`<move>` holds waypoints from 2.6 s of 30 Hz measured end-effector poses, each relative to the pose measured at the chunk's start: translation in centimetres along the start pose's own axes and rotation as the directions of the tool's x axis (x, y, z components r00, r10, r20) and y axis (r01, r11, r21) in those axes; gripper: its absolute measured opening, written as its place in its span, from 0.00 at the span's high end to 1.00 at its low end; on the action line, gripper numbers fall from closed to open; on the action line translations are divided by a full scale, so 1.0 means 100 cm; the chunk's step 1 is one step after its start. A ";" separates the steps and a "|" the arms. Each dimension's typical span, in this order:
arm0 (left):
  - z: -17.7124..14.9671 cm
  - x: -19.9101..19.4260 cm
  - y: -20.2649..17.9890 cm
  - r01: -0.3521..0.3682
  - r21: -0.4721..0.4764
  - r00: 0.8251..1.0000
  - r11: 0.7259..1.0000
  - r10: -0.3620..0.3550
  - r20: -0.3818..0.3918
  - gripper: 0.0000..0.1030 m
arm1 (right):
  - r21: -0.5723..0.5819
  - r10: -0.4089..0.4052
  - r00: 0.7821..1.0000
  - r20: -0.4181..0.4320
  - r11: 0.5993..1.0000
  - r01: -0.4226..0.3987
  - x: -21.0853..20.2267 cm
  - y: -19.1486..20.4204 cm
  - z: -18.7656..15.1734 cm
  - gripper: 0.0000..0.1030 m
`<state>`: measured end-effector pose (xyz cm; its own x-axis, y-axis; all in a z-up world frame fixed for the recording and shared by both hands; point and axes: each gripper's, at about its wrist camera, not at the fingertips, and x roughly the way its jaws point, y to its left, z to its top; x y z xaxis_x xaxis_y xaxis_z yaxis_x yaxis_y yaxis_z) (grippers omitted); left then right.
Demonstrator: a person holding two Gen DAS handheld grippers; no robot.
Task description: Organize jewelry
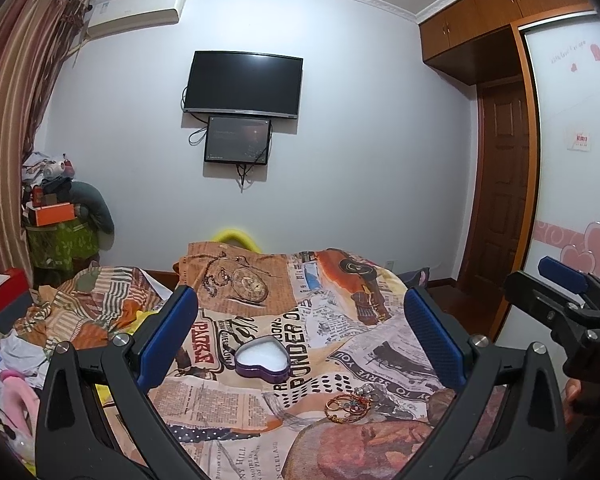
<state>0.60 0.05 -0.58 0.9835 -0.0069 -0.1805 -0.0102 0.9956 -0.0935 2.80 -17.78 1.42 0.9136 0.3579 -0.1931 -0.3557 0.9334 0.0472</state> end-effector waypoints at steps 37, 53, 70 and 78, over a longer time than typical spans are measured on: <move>-0.003 0.006 -0.003 0.005 0.002 1.000 1.000 -0.005 -0.009 0.00 | -0.005 0.000 1.000 -0.025 1.000 0.000 0.008 -0.001 -0.005 0.00; -0.023 0.058 0.003 -0.007 0.006 0.990 1.000 0.007 -0.140 0.00 | -0.028 -0.048 0.984 -0.173 0.999 0.044 0.053 -0.011 -0.028 0.00; -0.106 0.175 0.008 0.064 0.045 0.859 0.997 -0.032 -0.511 0.09 | -0.096 -0.068 0.872 -0.485 0.995 0.024 0.137 -0.051 -0.102 0.02; -0.129 0.198 0.002 0.142 -0.001 0.801 0.990 -0.115 -0.588 0.30 | 0.067 0.138 0.779 -0.611 0.990 -0.123 0.174 -0.065 -0.118 0.33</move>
<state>17.76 -1.08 -16.77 0.6826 -0.1755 -0.7094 0.1293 0.9844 -0.1191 18.65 -17.94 -13.81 0.5422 0.3923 -0.7430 -0.4513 0.8819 0.1363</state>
